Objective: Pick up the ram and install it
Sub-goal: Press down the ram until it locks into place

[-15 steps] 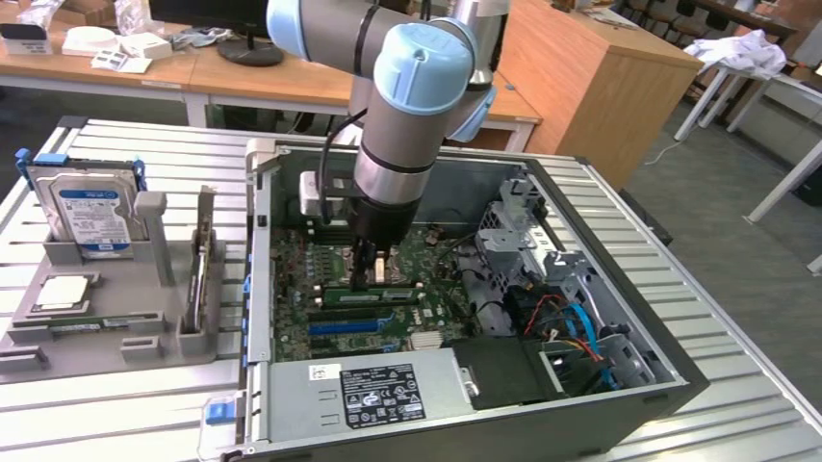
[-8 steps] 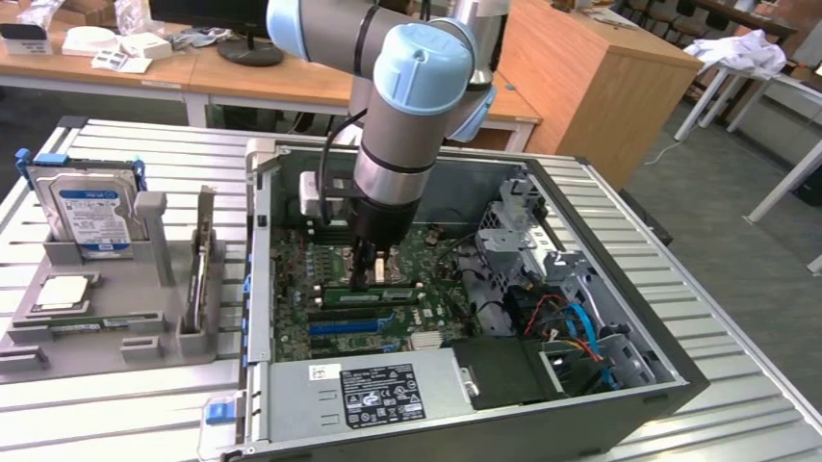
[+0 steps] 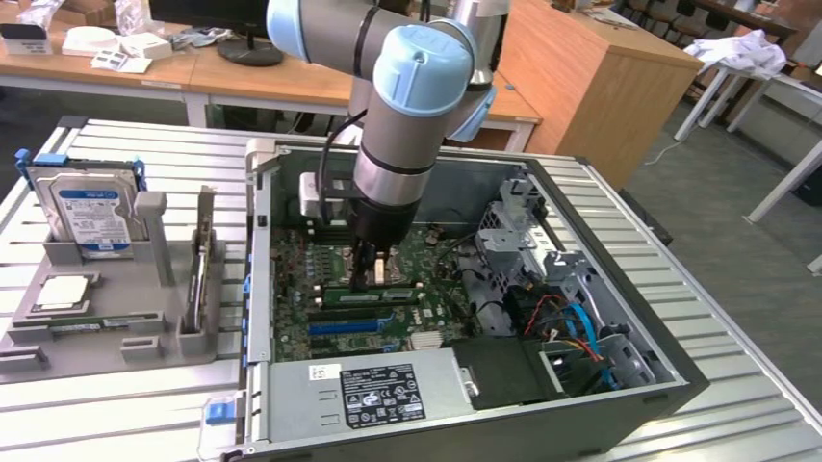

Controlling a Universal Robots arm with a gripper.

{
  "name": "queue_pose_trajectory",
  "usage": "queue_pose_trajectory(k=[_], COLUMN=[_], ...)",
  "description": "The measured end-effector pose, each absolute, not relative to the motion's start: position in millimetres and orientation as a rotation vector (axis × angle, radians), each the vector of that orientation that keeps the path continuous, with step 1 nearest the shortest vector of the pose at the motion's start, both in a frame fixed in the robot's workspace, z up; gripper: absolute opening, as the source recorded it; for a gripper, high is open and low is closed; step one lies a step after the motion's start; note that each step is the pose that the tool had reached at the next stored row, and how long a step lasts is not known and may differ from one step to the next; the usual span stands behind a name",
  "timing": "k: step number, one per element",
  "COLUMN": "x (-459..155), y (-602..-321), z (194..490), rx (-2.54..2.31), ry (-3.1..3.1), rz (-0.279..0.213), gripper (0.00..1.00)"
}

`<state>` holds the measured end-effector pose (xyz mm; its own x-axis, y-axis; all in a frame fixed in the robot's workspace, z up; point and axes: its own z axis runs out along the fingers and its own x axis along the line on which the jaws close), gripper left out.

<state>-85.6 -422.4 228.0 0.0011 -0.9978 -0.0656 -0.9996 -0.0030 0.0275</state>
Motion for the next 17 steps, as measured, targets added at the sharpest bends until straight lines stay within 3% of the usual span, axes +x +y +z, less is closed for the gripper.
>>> queue_pose_trajectory(k=[17], x=[-85.7], y=[-422.4], z=[225.4], rx=[-2.203], ry=[2.199], rz=[0.102], gripper=[0.11])
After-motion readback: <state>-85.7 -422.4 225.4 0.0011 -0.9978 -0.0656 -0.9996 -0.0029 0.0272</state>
